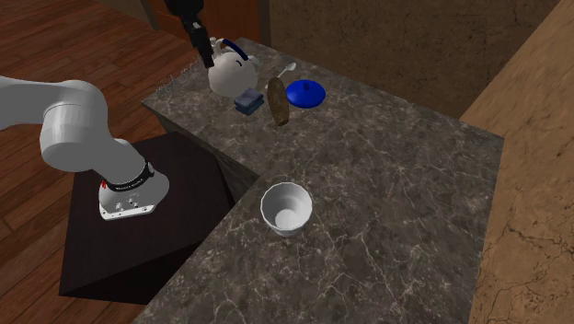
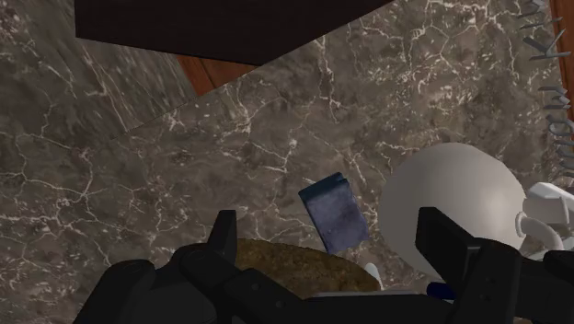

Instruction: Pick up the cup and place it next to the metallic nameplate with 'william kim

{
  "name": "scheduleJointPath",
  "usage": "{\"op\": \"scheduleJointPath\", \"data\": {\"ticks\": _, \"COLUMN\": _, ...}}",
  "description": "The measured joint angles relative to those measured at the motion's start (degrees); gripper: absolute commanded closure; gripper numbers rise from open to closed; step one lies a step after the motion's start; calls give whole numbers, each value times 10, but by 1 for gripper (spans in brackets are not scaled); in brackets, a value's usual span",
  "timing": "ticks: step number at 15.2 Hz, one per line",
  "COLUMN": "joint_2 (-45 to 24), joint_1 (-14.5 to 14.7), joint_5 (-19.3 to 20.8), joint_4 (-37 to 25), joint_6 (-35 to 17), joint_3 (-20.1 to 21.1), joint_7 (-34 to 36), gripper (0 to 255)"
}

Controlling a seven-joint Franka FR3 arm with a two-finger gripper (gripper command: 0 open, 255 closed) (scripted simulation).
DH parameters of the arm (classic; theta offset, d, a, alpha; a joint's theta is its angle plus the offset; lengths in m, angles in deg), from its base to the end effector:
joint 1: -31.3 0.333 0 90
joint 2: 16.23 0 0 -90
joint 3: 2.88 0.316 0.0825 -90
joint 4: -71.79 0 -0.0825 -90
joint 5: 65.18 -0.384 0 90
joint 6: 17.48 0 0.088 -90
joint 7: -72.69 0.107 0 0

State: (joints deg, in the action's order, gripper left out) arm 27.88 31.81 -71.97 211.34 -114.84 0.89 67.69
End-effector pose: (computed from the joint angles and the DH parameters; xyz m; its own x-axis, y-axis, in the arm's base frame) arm 0.3195 0.0396 0.5586 0.9909 0.1291 0.0384 0.1315 -0.9889 -0.0690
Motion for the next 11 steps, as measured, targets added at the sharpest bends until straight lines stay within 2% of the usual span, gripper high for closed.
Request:
{"op": "scheduleJointPath", "data": {"ticks": 3, "joint_2": -6, "joint_1": -7, "joint_5": 9, "joint_4": 5, "joint_6": -8, "joint_3": -16, "joint_7": -17, "gripper": 0}}
{"op": "scheduleJointPath", "data": {"ticks": 8, "joint_2": -26, "joint_1": -33, "joint_5": 39, "joint_4": 23, "joint_6": -37, "joint_3": -75, "joint_7": -80, "gripper": 0}}
{"op": "scheduleJointPath", "data": {"ticks": 11, "joint_2": -59, "joint_1": -48, "joint_5": 56, "joint_4": 11, "joint_6": -53, "joint_3": -112, "joint_7": -118, "gripper": 0}}
